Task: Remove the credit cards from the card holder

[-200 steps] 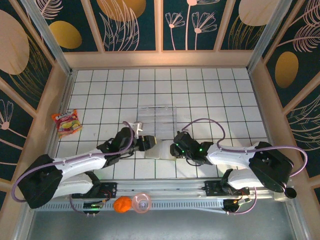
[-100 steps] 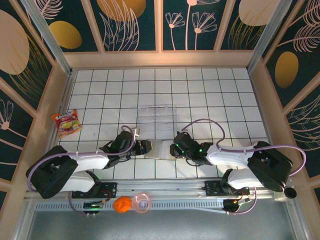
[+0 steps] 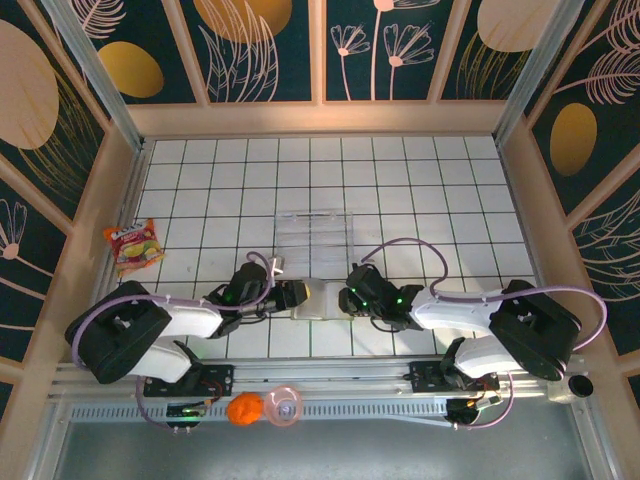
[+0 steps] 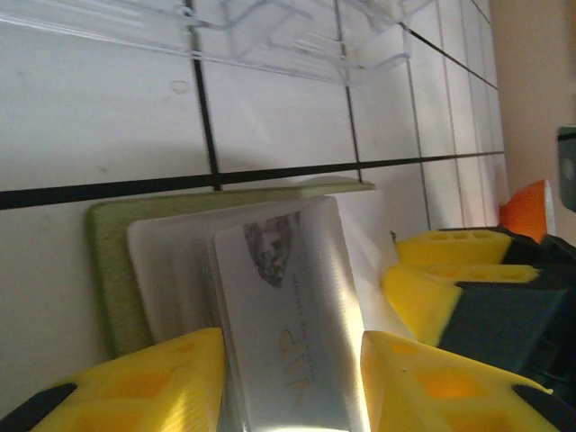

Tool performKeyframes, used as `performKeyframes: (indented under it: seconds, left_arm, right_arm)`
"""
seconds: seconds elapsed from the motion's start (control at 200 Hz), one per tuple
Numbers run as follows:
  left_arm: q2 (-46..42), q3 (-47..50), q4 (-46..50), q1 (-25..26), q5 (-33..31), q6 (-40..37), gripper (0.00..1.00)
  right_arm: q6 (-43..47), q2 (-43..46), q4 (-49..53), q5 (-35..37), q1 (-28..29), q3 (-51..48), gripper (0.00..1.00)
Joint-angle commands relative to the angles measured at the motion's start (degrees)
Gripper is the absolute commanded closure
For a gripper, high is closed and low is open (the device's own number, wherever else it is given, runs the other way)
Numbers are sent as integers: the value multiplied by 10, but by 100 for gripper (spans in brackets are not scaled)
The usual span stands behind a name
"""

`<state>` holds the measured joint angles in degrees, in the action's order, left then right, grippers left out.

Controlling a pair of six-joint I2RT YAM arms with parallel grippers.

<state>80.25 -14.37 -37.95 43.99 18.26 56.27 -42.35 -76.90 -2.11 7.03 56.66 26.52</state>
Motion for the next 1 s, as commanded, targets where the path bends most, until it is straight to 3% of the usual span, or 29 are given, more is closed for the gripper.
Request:
performKeyframes:
  seconds: [0.0,0.616,0.996]
  left_arm:
    - [-12,-12,-9,20,30,10,57]
    - [-13,-39,62,44,-17,-5,67]
    - [-60,-22,131,44,-80,-3,67]
  right_arm:
    - [6,-20,-10,-2,-6,-11,66]
    - [6,3,6,9,-7,-8,65]
    - [-44,148,184,137,-10,-10,58]
